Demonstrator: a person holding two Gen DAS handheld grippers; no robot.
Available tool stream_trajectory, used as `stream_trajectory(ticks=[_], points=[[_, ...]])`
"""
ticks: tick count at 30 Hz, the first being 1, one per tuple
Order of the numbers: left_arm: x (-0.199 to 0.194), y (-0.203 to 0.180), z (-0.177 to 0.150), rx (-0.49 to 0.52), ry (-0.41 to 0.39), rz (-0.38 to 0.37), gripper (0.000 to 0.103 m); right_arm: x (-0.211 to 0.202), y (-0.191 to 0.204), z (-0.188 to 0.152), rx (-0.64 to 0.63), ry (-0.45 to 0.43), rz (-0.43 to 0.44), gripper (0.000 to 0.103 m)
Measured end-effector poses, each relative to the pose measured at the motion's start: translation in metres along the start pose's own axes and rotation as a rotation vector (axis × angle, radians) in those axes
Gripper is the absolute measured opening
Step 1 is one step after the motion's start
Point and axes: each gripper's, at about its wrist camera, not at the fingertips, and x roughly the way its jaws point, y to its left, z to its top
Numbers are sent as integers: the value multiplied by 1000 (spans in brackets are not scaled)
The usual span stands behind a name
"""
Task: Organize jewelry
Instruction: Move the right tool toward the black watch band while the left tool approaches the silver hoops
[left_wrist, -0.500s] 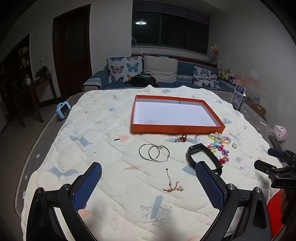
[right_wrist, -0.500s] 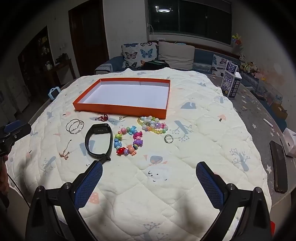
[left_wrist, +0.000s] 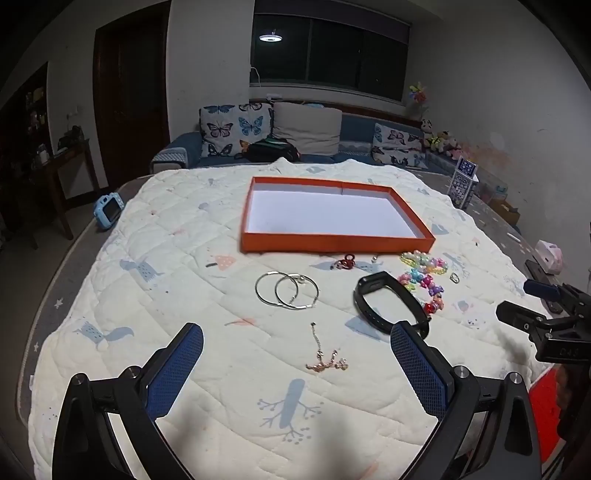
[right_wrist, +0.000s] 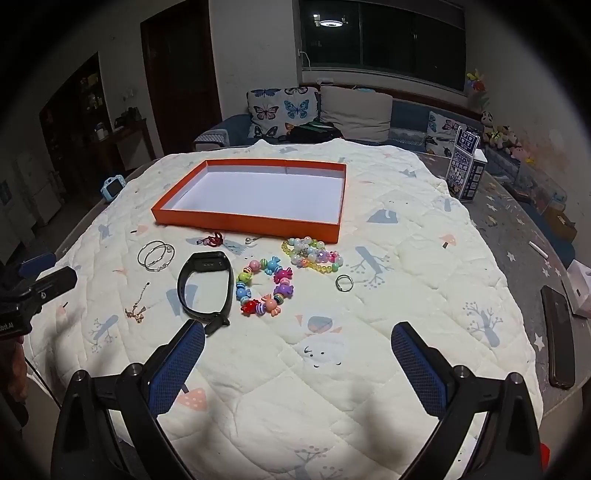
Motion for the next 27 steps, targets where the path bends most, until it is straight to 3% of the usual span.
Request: stream_trajectory(ticks=[27], points=[[14,-9,-4,37,20,-10,103,9,4,0,-1,17,11,103]])
